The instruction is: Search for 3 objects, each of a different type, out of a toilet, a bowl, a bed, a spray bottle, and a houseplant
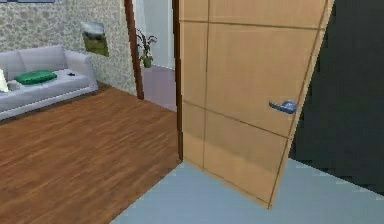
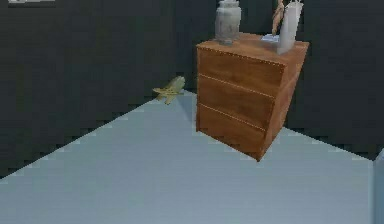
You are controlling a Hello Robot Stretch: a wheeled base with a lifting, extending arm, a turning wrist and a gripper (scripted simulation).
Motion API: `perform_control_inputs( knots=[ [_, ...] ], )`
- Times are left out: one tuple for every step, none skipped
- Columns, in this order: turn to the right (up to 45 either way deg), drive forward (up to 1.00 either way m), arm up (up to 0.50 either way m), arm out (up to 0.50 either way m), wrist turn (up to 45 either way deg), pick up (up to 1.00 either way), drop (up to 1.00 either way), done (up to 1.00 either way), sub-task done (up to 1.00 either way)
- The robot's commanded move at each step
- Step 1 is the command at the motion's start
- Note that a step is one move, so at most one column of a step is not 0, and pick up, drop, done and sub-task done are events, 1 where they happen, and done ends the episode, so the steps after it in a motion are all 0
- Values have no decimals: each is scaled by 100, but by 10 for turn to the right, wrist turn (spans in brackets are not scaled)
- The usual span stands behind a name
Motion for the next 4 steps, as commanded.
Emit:
perform_control_inputs(
  knots=[
    [-450,0,0,0,0,0,0,0,0],
    [-90,0,0,0,0,0,0,0,0],
    [0,100,0,0,0,0,0,0,0],
    [-60,0,0,0,0,0,0,0,0]
  ],
)
